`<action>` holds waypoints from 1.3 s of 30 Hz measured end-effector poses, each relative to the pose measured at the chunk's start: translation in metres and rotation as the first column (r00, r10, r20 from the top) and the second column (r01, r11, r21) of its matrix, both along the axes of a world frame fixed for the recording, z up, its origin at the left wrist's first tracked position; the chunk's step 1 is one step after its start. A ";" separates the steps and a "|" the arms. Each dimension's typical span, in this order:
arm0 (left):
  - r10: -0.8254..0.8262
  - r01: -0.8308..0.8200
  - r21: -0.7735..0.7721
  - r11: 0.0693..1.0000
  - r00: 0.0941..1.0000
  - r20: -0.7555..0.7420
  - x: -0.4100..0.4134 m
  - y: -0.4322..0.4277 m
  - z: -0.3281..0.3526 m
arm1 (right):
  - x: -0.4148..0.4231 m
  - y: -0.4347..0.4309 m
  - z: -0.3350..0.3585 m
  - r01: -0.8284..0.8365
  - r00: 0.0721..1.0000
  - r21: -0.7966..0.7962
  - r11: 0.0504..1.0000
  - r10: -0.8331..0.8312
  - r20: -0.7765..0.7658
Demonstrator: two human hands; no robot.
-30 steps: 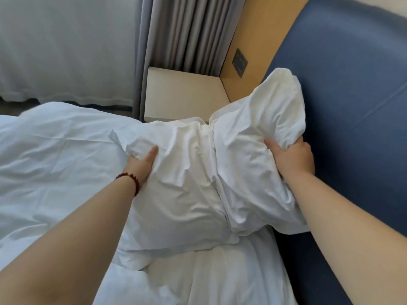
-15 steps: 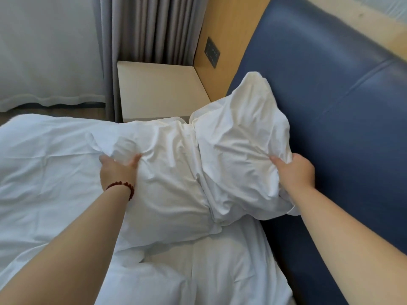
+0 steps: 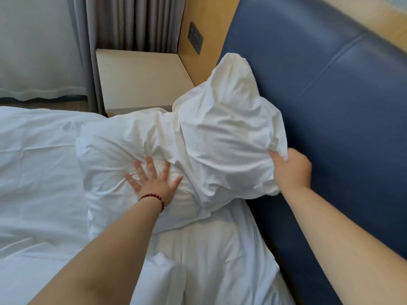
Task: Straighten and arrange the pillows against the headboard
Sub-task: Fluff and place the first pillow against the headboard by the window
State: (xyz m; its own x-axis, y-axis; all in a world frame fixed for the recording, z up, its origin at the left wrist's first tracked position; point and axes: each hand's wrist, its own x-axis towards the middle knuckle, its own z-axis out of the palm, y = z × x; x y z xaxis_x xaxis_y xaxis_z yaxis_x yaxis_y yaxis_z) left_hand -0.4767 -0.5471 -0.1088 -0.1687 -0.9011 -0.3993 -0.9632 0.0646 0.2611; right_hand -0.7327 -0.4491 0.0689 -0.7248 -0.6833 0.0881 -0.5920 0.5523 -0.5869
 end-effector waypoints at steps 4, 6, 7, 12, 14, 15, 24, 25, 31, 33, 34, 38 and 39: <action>0.002 -0.002 0.085 0.996 1.000 -0.003 0.007 -0.010 -0.003 | -0.008 -0.006 0.014 0.040 0.998 -0.124 0.991 -0.034 0.044; -0.006 0.005 0.111 0.994 1.000 0.015 0.009 -0.008 0.002 | -0.011 0.004 0.004 0.019 0.992 -0.088 0.996 -0.008 0.126; -0.010 0.007 0.115 0.993 1.000 0.025 0.009 -0.004 0.004 | -0.013 0.012 -0.002 -0.005 0.986 -0.057 0.998 0.015 0.163; 0.054 -0.052 0.069 0.996 0.998 -0.029 0.001 0.037 0.021 | -0.017 0.053 -0.022 -0.100 0.941 0.028 0.995 0.085 0.328; 0.128 -0.121 0.057 0.991 0.982 -0.139 -0.012 0.053 0.030 | -0.021 0.057 -0.020 -0.045 0.953 -0.034 0.998 0.054 0.298; 0.154 -0.147 0.049 0.988 0.965 -0.214 -0.021 0.059 0.036 | -0.025 0.056 -0.017 -0.012 0.955 -0.076 0.997 0.034 0.294; -0.247 0.014 -0.357 0.934 0.746 -0.618 -0.135 0.069 0.165 | -0.046 0.058 0.014 -0.006 0.968 -0.423 0.906 0.111 0.224; -0.320 0.070 -0.406 0.911 0.740 -0.592 -0.143 0.067 0.175 | -0.046 0.058 0.016 -0.035 0.967 -0.434 0.900 0.141 0.215; -0.055 -0.002 -0.077 0.997 0.677 -0.734 -0.163 0.060 0.177 | -0.041 0.015 0.014 -0.265 0.935 -0.211 0.941 0.304 0.184; -0.065 -0.029 -0.128 0.991 0.742 -0.668 -0.159 0.061 0.170 | -0.035 -0.010 0.005 -0.292 0.947 -0.110 0.950 0.303 0.103; -0.051 -0.056 -0.147 0.988 0.770 -0.637 -0.157 0.063 0.167 | -0.032 -0.022 -0.001 -0.310 0.945 -0.075 0.948 0.316 0.087; 0.104 -0.232 -0.100 0.968 0.727 -0.679 -0.152 0.061 0.170 | -0.028 -0.048 -0.030 -0.356 0.916 -0.075 0.931 0.364 0.167; 0.147 -0.276 -0.070 0.959 0.690 -0.709 -0.149 0.060 0.172 | -0.028 -0.051 -0.035 -0.358 0.905 -0.097 0.929 0.371 0.209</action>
State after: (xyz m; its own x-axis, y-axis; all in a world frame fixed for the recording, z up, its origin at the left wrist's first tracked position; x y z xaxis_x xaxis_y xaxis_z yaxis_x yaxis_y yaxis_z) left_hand -0.6258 -0.4866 0.0634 -0.1352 -0.9860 -0.0978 -0.5073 -0.0159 0.8616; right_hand -0.7607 -0.5004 0.0341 -0.4314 -0.9021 0.0010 -0.5985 0.2854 -0.7486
